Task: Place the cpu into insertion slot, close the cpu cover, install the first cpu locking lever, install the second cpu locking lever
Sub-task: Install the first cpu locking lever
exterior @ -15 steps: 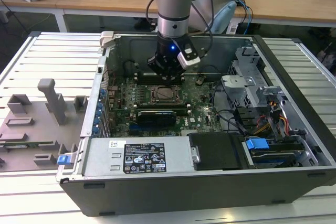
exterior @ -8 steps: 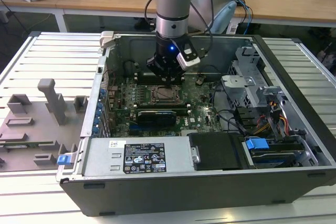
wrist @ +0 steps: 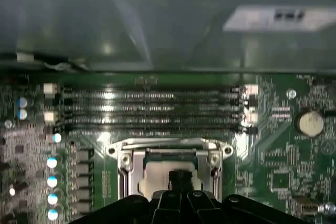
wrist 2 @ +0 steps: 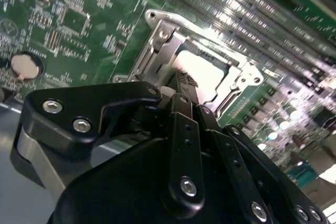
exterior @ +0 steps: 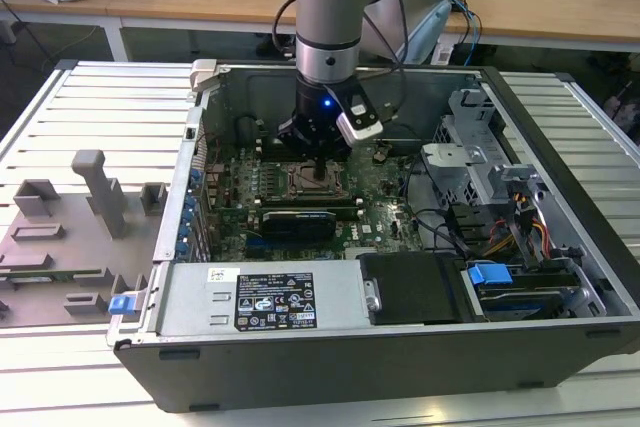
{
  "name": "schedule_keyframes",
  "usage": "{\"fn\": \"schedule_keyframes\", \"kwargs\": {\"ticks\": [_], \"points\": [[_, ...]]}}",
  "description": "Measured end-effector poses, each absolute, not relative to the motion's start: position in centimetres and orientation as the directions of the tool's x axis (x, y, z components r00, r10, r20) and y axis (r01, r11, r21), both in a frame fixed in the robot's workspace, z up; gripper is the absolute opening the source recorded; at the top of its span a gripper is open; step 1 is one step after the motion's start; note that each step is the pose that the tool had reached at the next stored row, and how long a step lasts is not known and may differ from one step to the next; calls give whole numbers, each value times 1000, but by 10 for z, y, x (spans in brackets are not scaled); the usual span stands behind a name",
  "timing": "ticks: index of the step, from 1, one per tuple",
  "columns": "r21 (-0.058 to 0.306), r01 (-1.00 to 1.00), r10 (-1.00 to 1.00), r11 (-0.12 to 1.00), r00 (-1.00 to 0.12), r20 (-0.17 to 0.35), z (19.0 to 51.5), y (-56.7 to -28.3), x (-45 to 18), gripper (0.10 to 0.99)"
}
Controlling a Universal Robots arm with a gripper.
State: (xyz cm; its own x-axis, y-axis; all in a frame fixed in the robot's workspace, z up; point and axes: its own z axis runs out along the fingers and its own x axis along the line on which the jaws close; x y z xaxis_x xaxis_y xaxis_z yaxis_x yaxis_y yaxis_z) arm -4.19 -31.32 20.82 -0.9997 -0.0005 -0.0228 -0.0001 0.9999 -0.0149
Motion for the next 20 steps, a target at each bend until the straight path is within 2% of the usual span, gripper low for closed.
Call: {"fn": "schedule_keyframes", "kwargs": {"ticks": [6, 10, 20], "points": [[-15, 0, 0, 1000, -1000, -25, 219, -314, -42, 106], [-15, 0, 0, 1000, -1000, -25, 238, -314, -42, 106], [-15, 0, 0, 1000, -1000, -30, 244, -327, -45, 106]]}}
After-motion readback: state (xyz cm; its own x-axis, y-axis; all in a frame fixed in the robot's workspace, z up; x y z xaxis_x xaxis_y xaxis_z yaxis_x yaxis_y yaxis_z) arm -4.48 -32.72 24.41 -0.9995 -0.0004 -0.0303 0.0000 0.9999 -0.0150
